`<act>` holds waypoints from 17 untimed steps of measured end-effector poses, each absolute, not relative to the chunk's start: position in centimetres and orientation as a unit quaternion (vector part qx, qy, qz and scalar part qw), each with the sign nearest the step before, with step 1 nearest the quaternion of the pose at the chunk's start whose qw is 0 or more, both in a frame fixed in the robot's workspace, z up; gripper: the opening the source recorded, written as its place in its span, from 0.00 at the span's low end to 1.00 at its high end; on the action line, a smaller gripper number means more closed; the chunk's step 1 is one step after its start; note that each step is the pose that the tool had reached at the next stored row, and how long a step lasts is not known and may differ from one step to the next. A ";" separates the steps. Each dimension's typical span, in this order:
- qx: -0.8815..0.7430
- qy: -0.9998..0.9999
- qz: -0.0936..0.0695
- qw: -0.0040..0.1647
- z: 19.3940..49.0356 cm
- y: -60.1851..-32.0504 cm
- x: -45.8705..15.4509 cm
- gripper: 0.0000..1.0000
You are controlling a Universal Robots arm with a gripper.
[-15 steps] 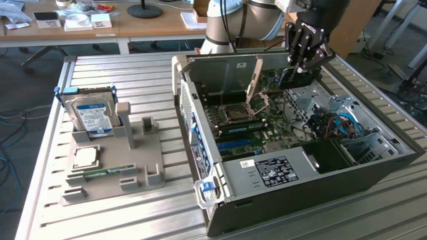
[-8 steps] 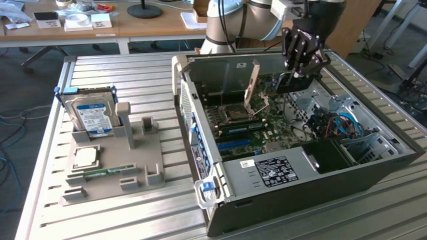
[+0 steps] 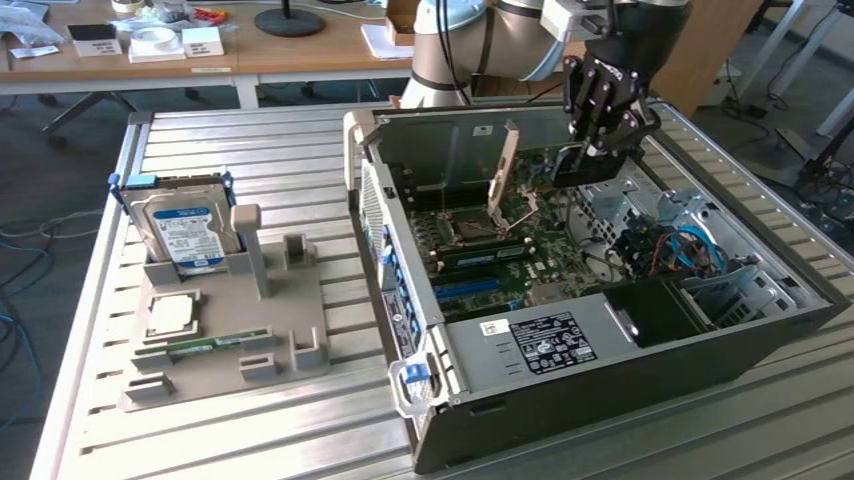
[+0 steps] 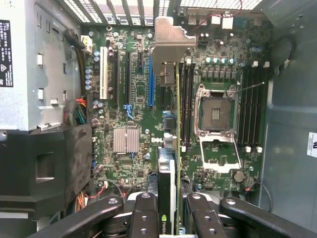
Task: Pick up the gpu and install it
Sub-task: 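Insert the gpu into the slot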
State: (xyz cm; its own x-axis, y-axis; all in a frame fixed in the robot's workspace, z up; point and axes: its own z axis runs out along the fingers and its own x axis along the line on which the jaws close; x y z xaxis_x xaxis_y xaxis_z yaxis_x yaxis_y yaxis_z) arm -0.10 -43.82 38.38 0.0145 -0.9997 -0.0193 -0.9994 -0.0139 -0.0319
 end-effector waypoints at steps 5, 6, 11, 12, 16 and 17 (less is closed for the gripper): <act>-0.712 0.702 -0.004 0.018 38.3 -43.8 -0.7 0.27; -0.712 0.702 -0.004 0.018 38.3 -43.8 -0.8 0.27; -0.712 0.702 -0.004 0.018 38.3 -43.8 -1.0 0.27; -0.712 0.702 -0.004 0.018 38.3 -43.8 -1.0 0.27; -0.712 0.702 -0.004 0.018 38.2 -43.8 -1.1 0.27; -0.712 0.702 -0.004 0.018 38.2 -43.8 -1.1 0.27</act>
